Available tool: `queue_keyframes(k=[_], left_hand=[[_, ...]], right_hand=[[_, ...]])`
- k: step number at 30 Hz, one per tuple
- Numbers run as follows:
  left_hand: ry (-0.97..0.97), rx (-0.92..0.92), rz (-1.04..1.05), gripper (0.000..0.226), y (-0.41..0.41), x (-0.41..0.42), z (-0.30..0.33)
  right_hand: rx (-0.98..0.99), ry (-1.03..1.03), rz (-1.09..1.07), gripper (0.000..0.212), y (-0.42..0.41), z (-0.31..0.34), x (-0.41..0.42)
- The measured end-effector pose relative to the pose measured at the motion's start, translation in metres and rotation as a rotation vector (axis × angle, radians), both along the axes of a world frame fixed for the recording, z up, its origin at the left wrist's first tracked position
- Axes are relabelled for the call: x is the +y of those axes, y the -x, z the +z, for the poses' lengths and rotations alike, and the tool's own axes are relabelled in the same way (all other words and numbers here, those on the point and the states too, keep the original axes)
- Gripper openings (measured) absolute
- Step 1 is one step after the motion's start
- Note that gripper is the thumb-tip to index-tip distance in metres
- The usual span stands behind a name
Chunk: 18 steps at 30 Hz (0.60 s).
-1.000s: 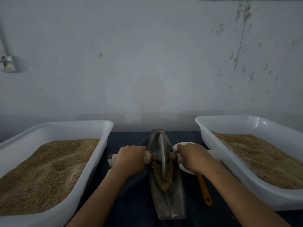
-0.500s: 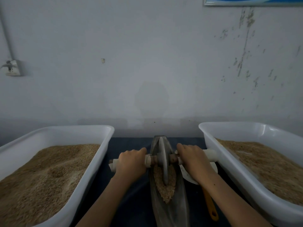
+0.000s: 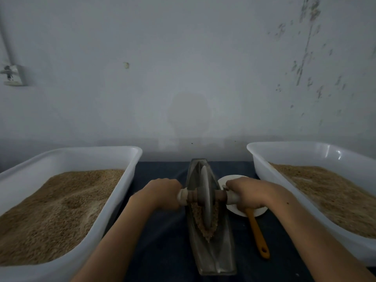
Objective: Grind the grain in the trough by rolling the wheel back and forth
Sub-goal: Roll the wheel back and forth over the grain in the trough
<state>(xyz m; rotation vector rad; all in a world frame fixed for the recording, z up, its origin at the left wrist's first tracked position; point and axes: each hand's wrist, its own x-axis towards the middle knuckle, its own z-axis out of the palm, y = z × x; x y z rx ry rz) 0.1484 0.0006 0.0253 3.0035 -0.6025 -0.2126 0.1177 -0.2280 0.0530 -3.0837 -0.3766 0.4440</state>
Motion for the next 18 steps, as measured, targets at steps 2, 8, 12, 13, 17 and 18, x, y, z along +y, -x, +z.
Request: queue_keyframes(k=[2,8,12,13,17,18], left_hand=[[-0.02,-0.11,0.011,0.014,0.001,-0.002,-0.002],[-0.038,-0.68,0.068,0.013,0.002,-0.011,-0.02],[0.028,-0.724,0.067,0.014,0.001,-0.01,-0.024],[0.026,-0.714,0.067,0.013,0.001,-0.009,-0.024],[-0.014,-0.532,0.017,0.014,0.0,-0.003,-0.015],[-0.023,-0.441,0.0,0.015,0.0,-0.002,-0.011]], right_hand=[[-0.032,-0.002,-0.017,0.037,-0.005,-0.002,0.002],[-0.298,-0.005,-0.025,0.033,-0.01,-0.015,0.006],[-0.452,-0.007,-0.003,0.029,-0.012,-0.023,0.006],[-0.429,-0.021,-0.001,0.027,-0.012,-0.022,0.005],[-0.205,-0.049,0.0,0.021,-0.008,-0.01,-0.002],[-0.159,-0.047,-0.001,0.023,-0.006,-0.008,-0.003]])
